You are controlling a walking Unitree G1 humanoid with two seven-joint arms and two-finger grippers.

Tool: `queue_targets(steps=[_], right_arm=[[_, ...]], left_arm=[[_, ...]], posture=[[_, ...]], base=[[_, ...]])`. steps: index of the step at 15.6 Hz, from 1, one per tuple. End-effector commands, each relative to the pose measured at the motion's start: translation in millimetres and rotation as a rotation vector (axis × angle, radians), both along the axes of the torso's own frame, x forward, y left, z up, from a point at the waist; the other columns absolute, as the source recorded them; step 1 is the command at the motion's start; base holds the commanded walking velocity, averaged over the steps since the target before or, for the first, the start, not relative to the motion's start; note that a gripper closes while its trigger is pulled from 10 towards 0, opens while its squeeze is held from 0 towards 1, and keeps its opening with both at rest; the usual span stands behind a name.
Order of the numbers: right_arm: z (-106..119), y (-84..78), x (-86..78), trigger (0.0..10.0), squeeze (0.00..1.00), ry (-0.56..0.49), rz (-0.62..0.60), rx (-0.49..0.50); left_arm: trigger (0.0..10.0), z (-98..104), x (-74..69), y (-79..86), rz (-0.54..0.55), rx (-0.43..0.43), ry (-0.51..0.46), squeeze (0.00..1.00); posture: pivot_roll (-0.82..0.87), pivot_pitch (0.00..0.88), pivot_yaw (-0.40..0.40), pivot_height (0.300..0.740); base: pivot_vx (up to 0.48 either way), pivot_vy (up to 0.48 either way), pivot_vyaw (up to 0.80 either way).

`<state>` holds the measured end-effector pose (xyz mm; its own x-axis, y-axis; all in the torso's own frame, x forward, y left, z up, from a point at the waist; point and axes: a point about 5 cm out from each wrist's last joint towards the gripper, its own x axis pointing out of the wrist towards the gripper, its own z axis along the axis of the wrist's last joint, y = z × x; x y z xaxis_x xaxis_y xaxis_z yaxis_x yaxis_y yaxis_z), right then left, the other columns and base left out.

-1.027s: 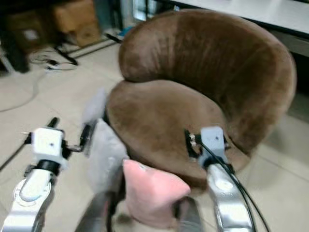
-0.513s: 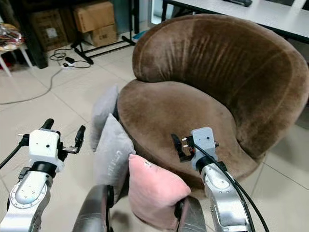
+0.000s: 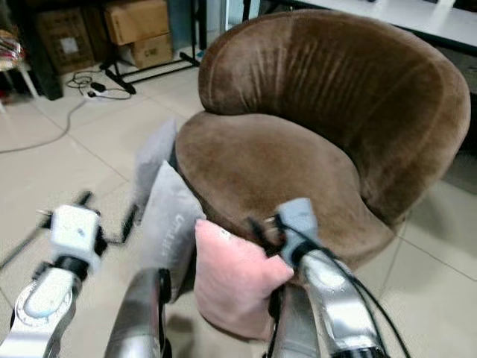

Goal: Move the pillow to the sofa from floor

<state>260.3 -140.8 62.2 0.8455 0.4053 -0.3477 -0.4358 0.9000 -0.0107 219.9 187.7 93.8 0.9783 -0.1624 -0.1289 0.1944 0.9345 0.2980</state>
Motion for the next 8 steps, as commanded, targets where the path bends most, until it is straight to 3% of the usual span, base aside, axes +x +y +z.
queue_targets(steps=[1,5,6,8], right_arm=[[-3,0.4,3.3,10.0,1.0,0.022,0.013,-0.017],[-34,30.7,19.9,10.0,1.0,0.145,0.128,-0.065],[-48,37.0,24.1,10.0,1.0,0.205,0.128,-0.128],[-57,36.5,25.0,10.0,1.0,0.242,0.117,-0.171]], left_arm=[[10.0,-5,-1.6,-5.6,-0.061,0.019,0.032,0.0],[10.0,-3,-7.2,-1.1,-0.129,0.042,0.075,0.0],[10.0,4,-9.3,-0.5,-0.18,0.026,0.083,0.0],[10.0,13,-11.8,-2.7,-0.227,0.019,0.079,0.0]], posture=[[0.09,0.0,-0.047,0.506],[0.14,0.0,-0.061,0.506],[0.16,0.0,-0.077,0.506],[0.18,0.0,-0.081,0.506]], base=[[0.0,0.0,0.0],[0.0,0.0,0.0],[0.0,0.0,0.0],[0.0,0.0,0.0]])
